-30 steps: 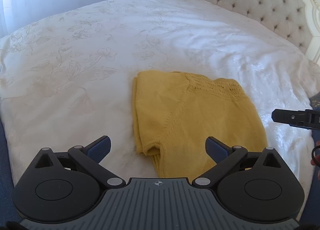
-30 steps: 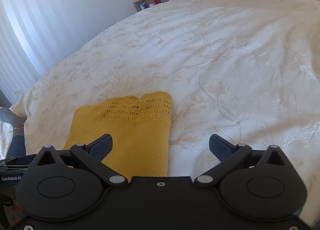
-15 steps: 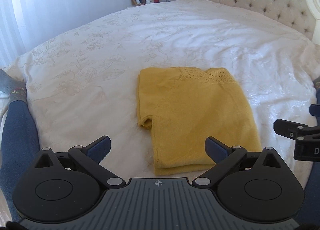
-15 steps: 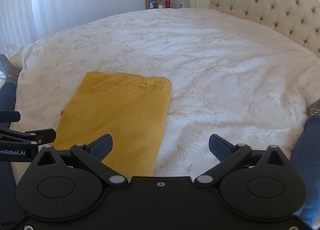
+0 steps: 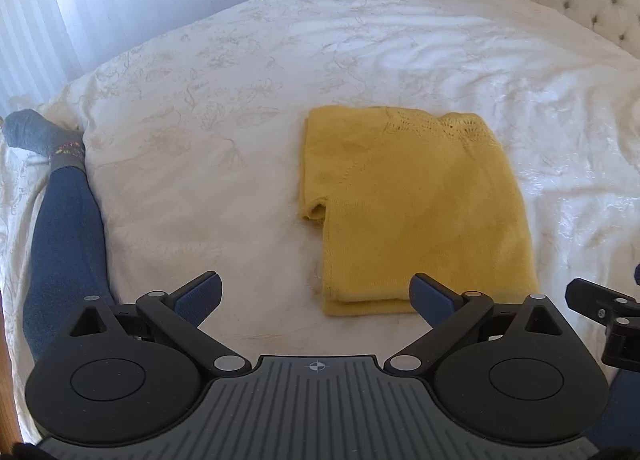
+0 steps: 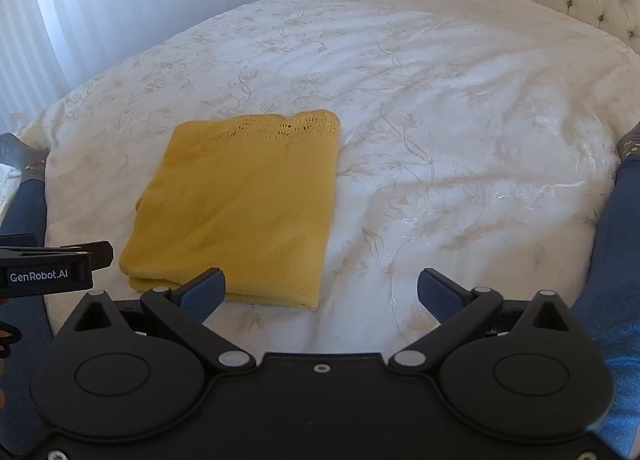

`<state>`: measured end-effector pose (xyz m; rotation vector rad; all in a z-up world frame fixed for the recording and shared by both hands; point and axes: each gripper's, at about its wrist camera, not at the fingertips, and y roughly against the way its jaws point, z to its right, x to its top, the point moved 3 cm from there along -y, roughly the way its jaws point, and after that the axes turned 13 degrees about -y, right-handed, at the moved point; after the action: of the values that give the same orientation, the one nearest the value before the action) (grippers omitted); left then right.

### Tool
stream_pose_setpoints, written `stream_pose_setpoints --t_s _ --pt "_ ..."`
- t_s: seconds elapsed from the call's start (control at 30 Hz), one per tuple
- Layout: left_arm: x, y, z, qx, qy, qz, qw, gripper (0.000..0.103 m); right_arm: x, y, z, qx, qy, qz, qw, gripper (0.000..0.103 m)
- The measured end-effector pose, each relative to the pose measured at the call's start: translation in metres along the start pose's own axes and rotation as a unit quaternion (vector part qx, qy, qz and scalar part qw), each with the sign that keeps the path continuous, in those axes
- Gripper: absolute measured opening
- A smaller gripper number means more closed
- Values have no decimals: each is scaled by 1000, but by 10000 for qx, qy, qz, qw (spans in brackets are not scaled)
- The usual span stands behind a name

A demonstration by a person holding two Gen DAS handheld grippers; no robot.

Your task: Fold small clothes

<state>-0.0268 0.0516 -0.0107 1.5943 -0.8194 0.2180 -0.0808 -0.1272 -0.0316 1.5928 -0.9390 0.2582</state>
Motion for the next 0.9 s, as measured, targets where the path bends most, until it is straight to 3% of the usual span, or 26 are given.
stream_pose_setpoints --t_s 0.27,0.9 --pt "-6 -6 3 -123 17 -256 9996 101 -6 0 -2 -52 -23 -110 9999 102" --pt "-9 -11 7 -323 -4 -416 9986 101 -9 -6 -1 -92 -221 -308 9992 102"
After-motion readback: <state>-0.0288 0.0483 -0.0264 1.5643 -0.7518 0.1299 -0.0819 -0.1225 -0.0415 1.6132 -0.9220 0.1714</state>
